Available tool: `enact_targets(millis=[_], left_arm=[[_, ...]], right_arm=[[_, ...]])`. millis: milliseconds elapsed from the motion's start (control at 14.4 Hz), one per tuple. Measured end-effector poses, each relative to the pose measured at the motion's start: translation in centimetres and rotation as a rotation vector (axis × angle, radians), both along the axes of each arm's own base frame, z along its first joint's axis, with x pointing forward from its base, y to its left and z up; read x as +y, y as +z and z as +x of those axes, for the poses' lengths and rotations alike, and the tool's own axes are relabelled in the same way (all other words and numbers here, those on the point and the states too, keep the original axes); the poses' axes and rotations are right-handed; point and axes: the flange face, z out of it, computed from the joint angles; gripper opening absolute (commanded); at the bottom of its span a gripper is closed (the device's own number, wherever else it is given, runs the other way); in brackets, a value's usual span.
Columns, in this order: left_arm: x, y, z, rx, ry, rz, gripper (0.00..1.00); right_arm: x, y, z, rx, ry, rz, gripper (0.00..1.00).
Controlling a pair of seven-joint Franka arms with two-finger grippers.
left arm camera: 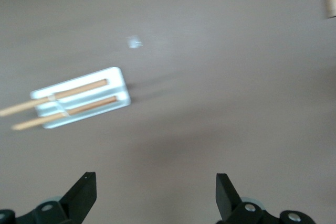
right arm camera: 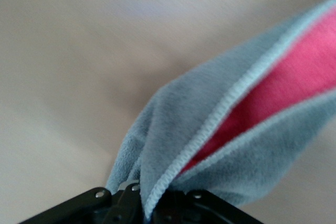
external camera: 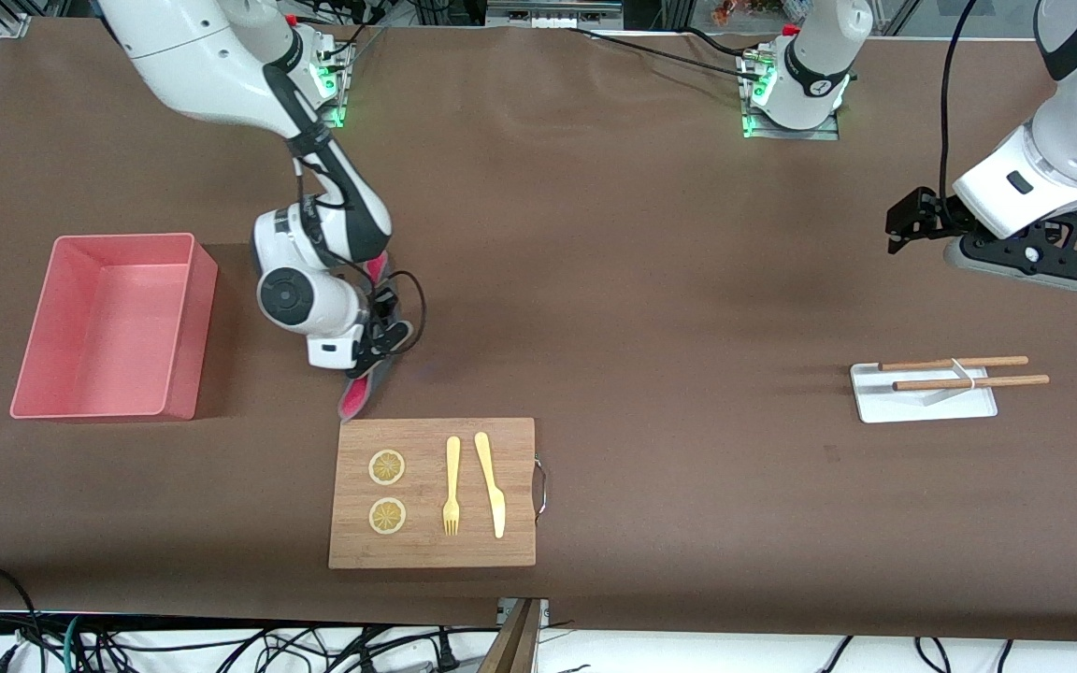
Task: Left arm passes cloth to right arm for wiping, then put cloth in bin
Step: 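Wipe the table beside the wooden board with the cloth in the right gripper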
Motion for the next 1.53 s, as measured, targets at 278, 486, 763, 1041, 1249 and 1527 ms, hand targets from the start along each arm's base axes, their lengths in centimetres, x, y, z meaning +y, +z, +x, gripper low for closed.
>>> enact_targets(millis=[278, 486, 763, 1041, 1249, 1527], left_arm=[[3.0, 1.4, -0.6, 0.029, 0.038, 0.038, 1.00], [3.0, 1.7, -0.7, 0.025, 0.031, 0.065, 1.00], [2.7, 1.6, -0.8, 0.030, 0.025, 0.066, 1.00], [2.6, 1.7, -0.8, 0.030, 0.023, 0.066, 1.00], [1.8, 1.8, -0.8, 0.026, 0.008, 0.066, 1.00], [0.9, 1.8, -0.9, 0.025, -0.008, 0.066, 1.00]], right_arm=[[7.3, 0.9, -0.6, -0.027, -0.132, -0.015, 0.00], [12.0, 1.3, -1.1, -0.027, -0.226, 0.000, 0.00], [16.7, 3.6, -2.1, 0.022, -0.331, 0.037, 0.00], [15.0, 3.3, -1.4, 0.069, -0.350, -0.002, 0.00], [9.7, 2.5, 0.9, 0.099, -0.301, -0.002, 0.00], [0.9, 2.6, 3.3, 0.136, -0.206, 0.000, 0.00]])
